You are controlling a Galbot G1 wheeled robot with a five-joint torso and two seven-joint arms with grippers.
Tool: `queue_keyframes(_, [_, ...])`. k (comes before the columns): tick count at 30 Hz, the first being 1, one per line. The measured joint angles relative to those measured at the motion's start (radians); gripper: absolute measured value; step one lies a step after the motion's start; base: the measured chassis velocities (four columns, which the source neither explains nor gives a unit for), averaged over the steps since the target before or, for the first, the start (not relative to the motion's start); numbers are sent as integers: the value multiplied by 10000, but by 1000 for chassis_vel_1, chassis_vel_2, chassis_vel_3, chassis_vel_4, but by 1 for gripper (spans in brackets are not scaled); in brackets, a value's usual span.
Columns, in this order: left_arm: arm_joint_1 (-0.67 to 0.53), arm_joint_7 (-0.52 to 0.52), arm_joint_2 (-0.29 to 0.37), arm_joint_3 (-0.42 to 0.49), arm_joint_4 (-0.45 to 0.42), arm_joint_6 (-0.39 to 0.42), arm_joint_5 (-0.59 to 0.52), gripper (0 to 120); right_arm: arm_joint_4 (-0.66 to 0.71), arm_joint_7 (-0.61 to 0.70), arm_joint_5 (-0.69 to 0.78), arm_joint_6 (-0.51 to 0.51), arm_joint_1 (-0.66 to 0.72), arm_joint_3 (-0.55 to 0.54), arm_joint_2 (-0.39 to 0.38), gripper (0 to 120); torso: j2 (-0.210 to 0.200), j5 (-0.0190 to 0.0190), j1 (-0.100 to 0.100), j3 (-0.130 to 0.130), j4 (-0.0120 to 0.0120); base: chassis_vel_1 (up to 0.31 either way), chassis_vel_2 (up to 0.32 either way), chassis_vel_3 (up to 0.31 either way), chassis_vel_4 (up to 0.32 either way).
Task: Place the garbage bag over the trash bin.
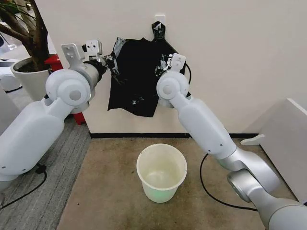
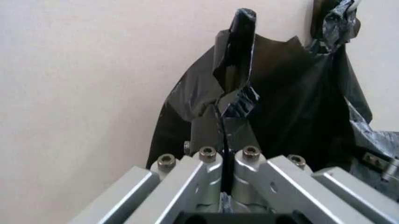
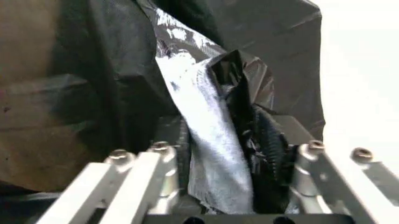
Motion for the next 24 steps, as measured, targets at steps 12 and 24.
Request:
queue_keyframes(12, [117, 3, 129, -39, -99, -12, -19, 0, 619, -351, -27, 132, -155, 73, -739, 0, 0, 1, 0, 0, -2, 0, 0, 0, 0])
queue_keyframes(24, [596, 85, 348, 19, -347, 33, -311, 0, 1656, -1603, 142, -119, -546, -3, -1899, 0, 3, 2, 0, -2, -2, 0, 0, 0, 0])
